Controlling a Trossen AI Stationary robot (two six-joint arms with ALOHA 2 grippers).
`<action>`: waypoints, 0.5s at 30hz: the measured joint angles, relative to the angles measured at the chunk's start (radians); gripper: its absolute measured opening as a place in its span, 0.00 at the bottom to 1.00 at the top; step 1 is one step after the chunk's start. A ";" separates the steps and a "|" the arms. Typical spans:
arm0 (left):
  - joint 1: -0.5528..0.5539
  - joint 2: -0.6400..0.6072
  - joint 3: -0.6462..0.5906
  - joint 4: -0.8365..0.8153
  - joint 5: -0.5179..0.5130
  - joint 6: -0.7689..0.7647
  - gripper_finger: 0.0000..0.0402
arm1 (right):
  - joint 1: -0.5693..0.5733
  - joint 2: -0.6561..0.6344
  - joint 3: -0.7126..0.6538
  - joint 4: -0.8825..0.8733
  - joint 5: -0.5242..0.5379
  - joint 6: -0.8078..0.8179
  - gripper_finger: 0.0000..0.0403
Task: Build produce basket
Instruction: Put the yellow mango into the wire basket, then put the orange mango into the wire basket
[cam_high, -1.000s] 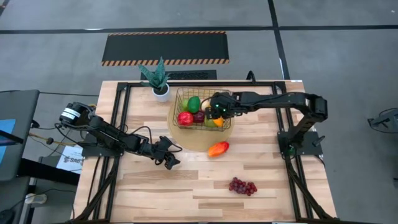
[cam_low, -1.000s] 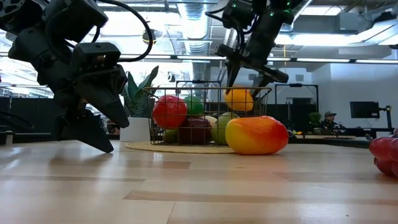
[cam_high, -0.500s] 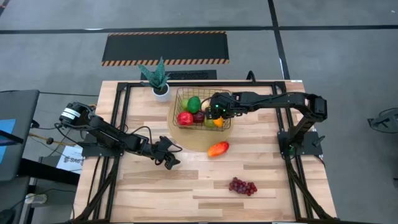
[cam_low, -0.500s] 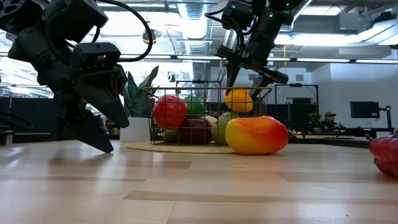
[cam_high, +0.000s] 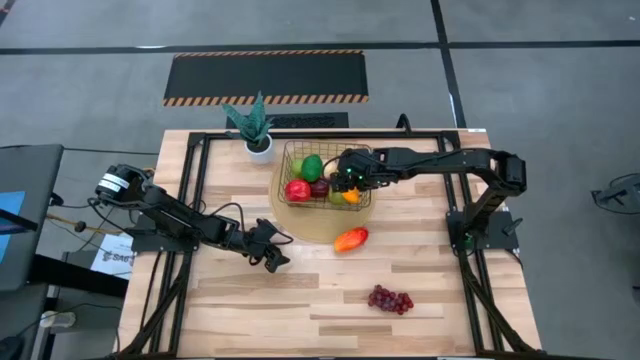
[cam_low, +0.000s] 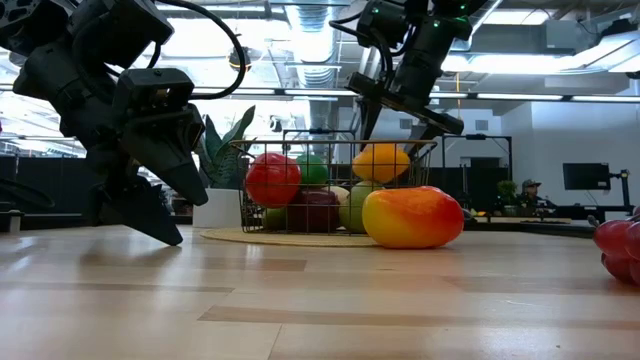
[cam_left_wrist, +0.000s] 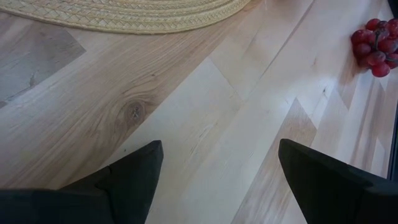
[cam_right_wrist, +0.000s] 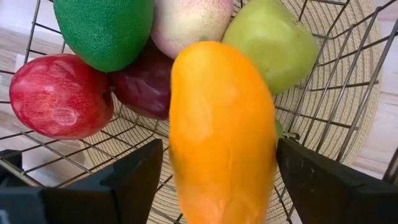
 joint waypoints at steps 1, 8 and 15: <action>0.000 0.000 0.000 0.000 0.000 0.000 0.79 | 0.000 -0.003 0.000 -0.001 0.000 0.000 0.83; 0.000 0.000 0.000 0.000 0.000 -0.001 0.79 | 0.000 -0.051 0.002 0.008 0.000 0.000 0.82; 0.000 0.001 0.000 0.004 0.000 -0.002 0.79 | 0.011 -0.118 0.002 -0.018 0.000 0.000 0.82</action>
